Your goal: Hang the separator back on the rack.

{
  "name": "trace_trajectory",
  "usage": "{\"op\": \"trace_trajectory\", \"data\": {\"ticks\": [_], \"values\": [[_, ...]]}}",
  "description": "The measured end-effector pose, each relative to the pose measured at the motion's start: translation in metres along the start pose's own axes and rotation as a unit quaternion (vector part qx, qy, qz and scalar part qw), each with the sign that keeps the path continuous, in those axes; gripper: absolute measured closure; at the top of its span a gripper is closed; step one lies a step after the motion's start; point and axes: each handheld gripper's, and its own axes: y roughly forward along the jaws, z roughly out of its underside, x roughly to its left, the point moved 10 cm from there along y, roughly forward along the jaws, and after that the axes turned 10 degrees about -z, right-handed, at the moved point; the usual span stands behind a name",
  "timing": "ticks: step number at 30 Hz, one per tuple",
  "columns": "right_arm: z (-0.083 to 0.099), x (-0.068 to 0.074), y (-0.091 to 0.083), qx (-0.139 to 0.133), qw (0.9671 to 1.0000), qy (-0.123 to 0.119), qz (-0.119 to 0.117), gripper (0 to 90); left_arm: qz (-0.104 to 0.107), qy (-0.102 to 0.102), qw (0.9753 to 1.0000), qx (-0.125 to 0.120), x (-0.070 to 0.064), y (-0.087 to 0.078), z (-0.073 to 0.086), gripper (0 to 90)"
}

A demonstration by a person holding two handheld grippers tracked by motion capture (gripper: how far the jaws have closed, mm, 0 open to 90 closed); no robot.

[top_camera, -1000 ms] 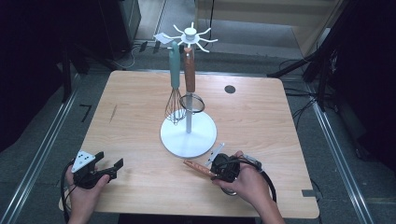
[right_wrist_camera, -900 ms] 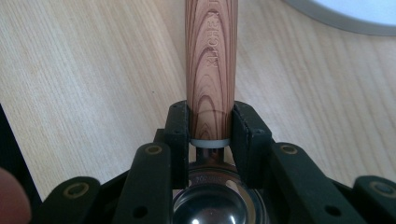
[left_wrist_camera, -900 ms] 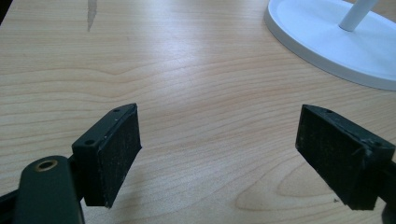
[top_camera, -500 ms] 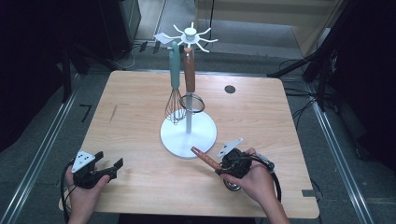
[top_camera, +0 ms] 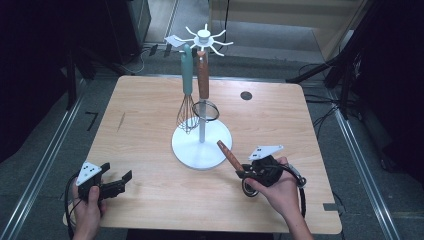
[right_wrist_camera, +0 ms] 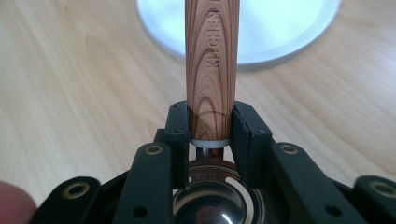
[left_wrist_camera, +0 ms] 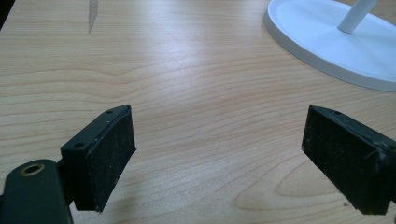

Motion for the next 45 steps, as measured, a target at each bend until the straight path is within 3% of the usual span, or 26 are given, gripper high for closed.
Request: {"op": "trace_trajectory", "data": {"ticks": [8,15,20,25,27,34,45], "values": [[-0.011,-0.004,-0.007,-0.064,0.9978,0.005,0.015,71.3,-0.001,-0.001,1.0000,-0.001,0.000,0.000,0.000,9.2],[-0.018,-0.007,-0.014,-0.113,0.9931,0.017,0.026,71.3,-0.005,0.000,1.0000,-0.001,0.001,0.000,0.000,9.2],[-0.024,-0.007,-0.020,-0.139,0.9892,0.011,0.043,71.3,-0.005,0.000,1.0000,-0.002,0.001,0.000,0.000,9.2],[-0.030,-0.007,-0.028,-0.172,0.9837,0.012,0.050,71.3,-0.008,0.002,0.9999,-0.005,0.001,0.000,-0.001,9.2],[-0.034,-0.008,-0.033,-0.184,0.9807,0.007,0.065,71.3,-0.014,0.002,0.9998,-0.010,0.002,-0.001,-0.001,9.2],[-0.045,-0.001,-0.043,-0.219,0.9738,-0.007,0.060,71.3,-0.021,0.000,0.9997,-0.014,0.003,-0.002,-0.002,9.2],[-0.070,0.006,-0.060,-0.284,0.9569,-0.008,0.059,71.2,-0.024,0.003,0.9995,-0.021,0.002,-0.002,-0.002,9.2]]}}
